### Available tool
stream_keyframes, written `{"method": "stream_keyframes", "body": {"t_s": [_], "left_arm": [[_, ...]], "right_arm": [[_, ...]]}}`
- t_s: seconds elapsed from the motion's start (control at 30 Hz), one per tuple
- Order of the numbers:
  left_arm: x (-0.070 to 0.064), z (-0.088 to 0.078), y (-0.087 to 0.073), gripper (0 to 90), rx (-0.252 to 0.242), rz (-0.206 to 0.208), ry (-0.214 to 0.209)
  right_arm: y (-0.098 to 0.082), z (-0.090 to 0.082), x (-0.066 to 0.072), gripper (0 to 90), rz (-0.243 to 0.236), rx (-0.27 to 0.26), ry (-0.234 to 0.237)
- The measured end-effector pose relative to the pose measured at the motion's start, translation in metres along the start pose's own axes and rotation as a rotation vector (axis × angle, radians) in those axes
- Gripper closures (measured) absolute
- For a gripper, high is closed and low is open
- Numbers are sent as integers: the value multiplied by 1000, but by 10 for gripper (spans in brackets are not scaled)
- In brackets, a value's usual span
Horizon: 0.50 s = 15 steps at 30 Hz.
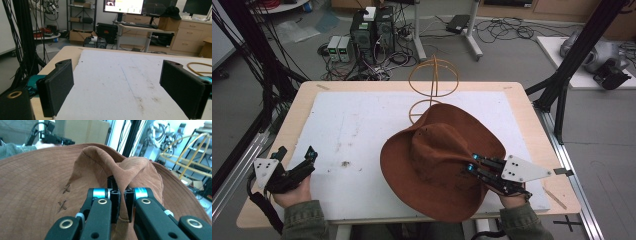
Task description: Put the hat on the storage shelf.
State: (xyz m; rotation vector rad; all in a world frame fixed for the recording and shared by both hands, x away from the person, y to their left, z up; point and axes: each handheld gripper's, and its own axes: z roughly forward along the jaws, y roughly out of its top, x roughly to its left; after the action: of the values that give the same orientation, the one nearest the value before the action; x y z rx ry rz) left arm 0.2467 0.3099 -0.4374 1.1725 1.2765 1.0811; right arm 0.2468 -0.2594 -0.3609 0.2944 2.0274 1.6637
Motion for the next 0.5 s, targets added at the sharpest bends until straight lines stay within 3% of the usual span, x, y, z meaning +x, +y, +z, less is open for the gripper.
{"method": "stream_keyframes", "body": {"t_s": [0.27, 0.5], "left_arm": [[0, 0, 0, 122, -1, -2, 0], [-1, 0, 0, 122, -3, -4, -1]], "right_arm": [[11, -11, -3, 889, -4, -57, -13], [21, -16, -5, 888, -29, -115, -75]]}}
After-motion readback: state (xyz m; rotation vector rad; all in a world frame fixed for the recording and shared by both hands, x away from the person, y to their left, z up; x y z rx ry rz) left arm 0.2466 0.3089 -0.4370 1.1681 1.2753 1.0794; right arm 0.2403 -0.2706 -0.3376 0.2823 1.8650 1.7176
